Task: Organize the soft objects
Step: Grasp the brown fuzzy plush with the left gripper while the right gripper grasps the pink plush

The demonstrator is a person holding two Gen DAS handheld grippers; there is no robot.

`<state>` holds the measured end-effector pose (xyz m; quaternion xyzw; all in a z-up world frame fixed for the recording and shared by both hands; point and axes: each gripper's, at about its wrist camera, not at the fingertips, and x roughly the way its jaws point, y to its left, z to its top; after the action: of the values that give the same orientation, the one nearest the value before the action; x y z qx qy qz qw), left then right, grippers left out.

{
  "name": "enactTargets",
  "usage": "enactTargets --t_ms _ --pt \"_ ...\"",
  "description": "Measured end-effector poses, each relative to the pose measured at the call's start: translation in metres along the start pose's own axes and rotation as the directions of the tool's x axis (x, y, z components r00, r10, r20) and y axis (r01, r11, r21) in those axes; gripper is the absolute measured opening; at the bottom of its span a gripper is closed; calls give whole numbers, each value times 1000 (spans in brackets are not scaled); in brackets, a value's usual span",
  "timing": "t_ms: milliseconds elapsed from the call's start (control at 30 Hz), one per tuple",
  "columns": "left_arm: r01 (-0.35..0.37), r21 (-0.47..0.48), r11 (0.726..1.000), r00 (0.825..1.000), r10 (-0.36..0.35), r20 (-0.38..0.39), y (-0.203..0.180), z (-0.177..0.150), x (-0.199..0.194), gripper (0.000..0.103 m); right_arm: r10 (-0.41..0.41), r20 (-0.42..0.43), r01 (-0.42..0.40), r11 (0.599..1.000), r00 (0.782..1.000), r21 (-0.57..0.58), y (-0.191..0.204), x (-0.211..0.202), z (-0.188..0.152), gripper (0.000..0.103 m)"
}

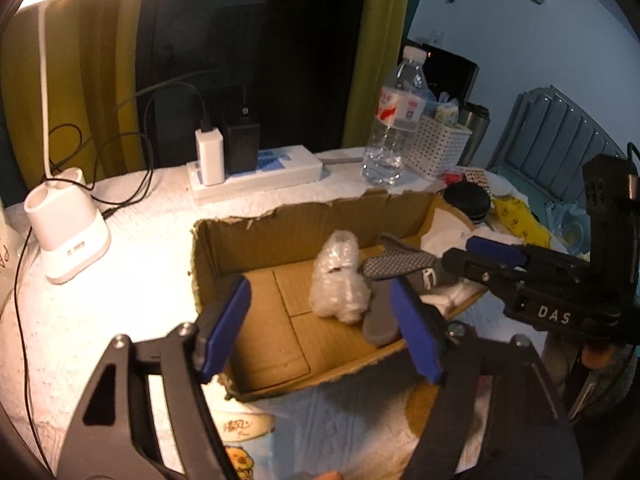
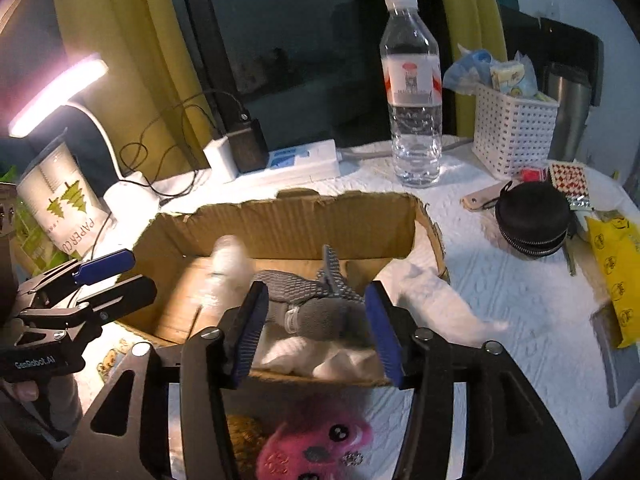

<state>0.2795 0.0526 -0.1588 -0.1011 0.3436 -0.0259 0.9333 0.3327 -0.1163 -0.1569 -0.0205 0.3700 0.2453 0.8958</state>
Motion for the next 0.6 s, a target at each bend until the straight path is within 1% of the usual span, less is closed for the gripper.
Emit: enactTargets --t_ms 200,467,600 --pt "7 -2 1000 1000 -7 20 -6 -5 -20 74 -8 26 8 1000 1000 -16 10 -25 -4 54" --pt "34 14 999 998 -35 55 -18 -16 -51 74 -21 57 22 1000 998 -17 17 -58 -18 54" --pt "48 24 999 997 -49 58 -26 -23 -59 74 -18 68 20 1000 998 -22 22 -71 -25 54"
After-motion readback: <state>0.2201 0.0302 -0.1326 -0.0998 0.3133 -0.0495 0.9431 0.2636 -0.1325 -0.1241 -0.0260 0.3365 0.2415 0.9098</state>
